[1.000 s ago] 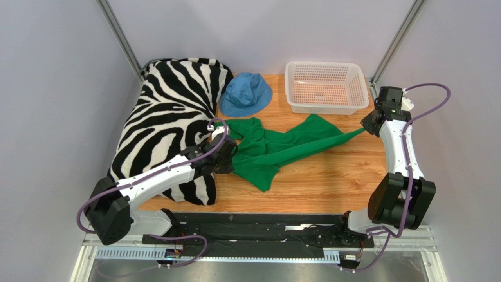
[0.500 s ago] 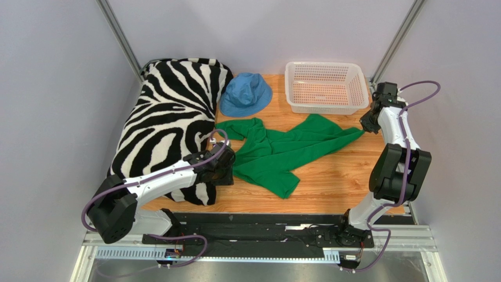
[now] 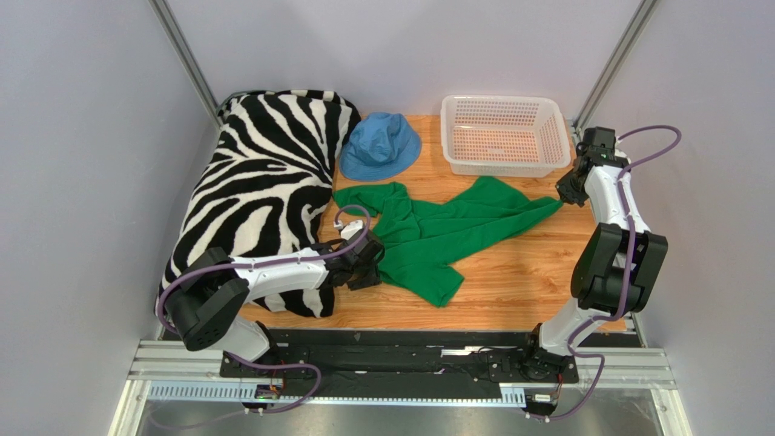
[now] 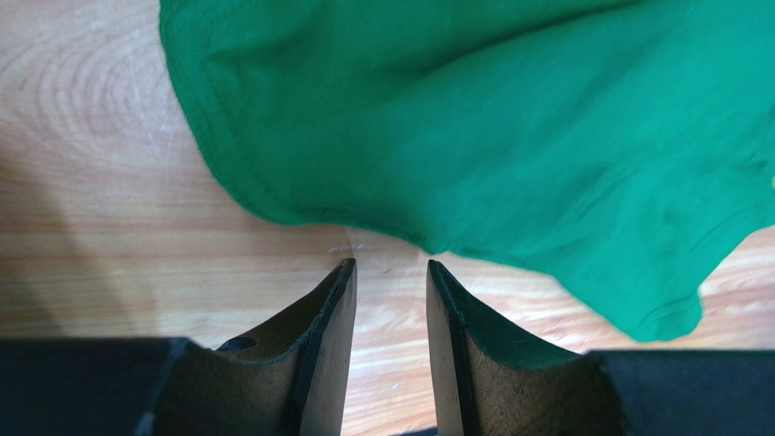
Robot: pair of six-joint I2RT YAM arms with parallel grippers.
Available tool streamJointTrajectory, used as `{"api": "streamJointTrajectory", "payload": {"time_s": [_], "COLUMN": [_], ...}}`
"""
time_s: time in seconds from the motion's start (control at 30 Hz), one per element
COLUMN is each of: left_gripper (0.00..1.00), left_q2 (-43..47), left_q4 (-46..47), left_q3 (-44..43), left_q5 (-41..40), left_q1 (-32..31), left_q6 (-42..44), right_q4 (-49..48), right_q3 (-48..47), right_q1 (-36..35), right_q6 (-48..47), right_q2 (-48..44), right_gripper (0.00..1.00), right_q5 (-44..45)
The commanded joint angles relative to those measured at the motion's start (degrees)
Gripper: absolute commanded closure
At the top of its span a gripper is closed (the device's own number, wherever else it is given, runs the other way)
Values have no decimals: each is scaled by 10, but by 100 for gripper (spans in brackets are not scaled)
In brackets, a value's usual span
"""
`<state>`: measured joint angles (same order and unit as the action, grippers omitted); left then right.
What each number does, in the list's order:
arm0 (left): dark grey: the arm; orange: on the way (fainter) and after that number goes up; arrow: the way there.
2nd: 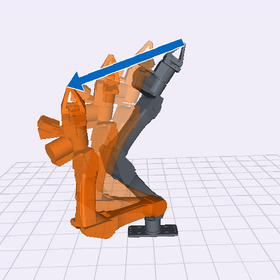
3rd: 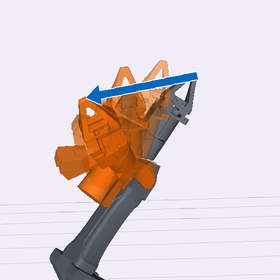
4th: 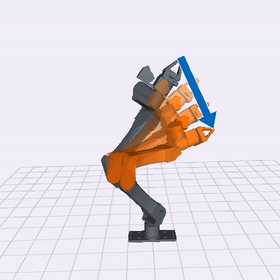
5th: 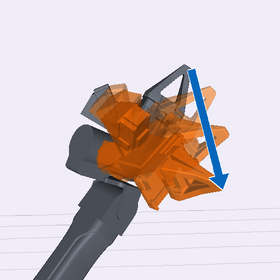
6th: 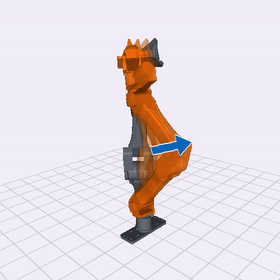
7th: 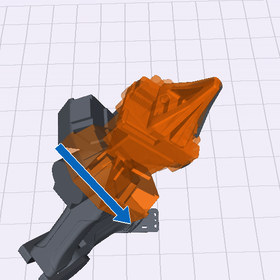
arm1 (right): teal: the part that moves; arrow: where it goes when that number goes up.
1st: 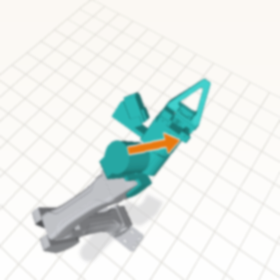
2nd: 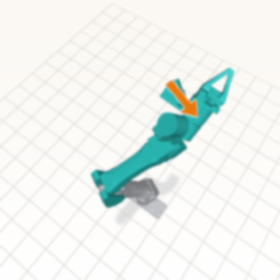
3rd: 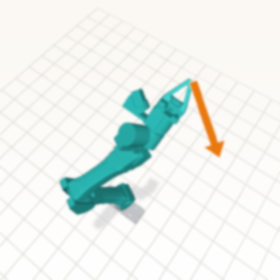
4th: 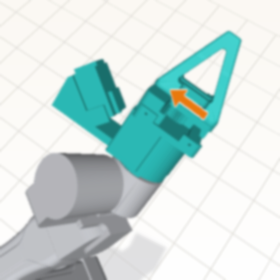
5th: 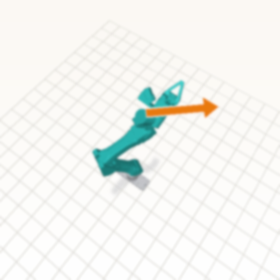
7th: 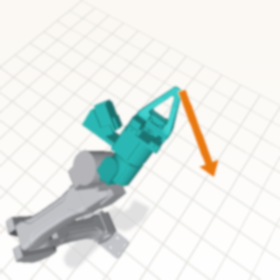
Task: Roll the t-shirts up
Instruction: Flatten out the T-shirt at the center of the board.
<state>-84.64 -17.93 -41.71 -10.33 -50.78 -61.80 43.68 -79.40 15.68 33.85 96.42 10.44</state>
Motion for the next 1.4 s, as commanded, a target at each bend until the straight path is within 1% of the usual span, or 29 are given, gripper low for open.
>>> {"api": "streamJointTrajectory", "payload": {"time_s": [0.0, 0.07, 0.33, 0.5, 0.6, 0.7, 0.73, 0.77, 0.8, 0.9, 0.93, 1.03, 1.07, 1.13, 1.17, 1.23, 1.27, 1.37], "left_gripper": [58, 60, 60, 60, 61, 66, 72, 74, 83, 100, 100, 100, 100, 100, 100, 100, 100, 100], "left_q2": [-24, -30, -38, -54, -71, -85, -86, -86, -87, -74, -65, 2, 48, 99, 152, 205, 254, 330], "left_q4": [36, 45, 43, 23, 12, -1, 0, -1, -3, -31, -43, -101, -114, -155, -172, -210, -217, -248], "left_q3": [-24, -24, -22, -43, -58, -69, -68, -68, -67, -69, -72, -72, -72, -74, -76, -85, -87, -116], "left_q5": [-51, -51, -61, -83, -97, -105, -106, -107, -112, -132, -141, -179, -189, -217, -229, -257, -266, -290], "left_q1": [-11, -15, -26, -26, -27, -27, -27, -28, -29, -29, -30, -29, -29, -29, -29, -29, -29, -26], "left_q6": [-57, -58, -75, -79, -75, -75, -75, -75, -76, -75, -66, -32, -22, 7, 15, 40, 54, 97], "right_q4": [-20, -22, -26, -27, -28, -30, -30, -30, -30, -26, -25, -11, -9, -5, -2, 6, 10, 18], "right_q3": [5, 6, 10, 11, 13, 18, 19, 19, 19, 18, 17, 12, 11, 11, 11, 9, 7, -2], "right_q1": [1, 1, -3, -3, -4, -5, -5, -5, -5, -5, -5, -5, -5, -5, -5, -4, -4, -3], "right_q6": [-1, 1, 3, 3, 3, 5, 5, 5, 5, 4, 3, 4, 5, 9, 12, 14, 16, 24], "right_q2": [-36, -40, -48, -48, -48, -50, -52, -53, -55, -62, -70, -89, -107, -127, -150, -170, -180, -217], "right_gripper": [100, 100, 100, 100, 100, 100, 100, 100, 100, 100, 100, 100, 100, 100, 100, 100, 100, 100], "right_q5": [-9, -16, -24, -28, -29, -31, -31, -32, -33, -36, -38, -51, -59, -63, -65, -66, -67, -69]}}
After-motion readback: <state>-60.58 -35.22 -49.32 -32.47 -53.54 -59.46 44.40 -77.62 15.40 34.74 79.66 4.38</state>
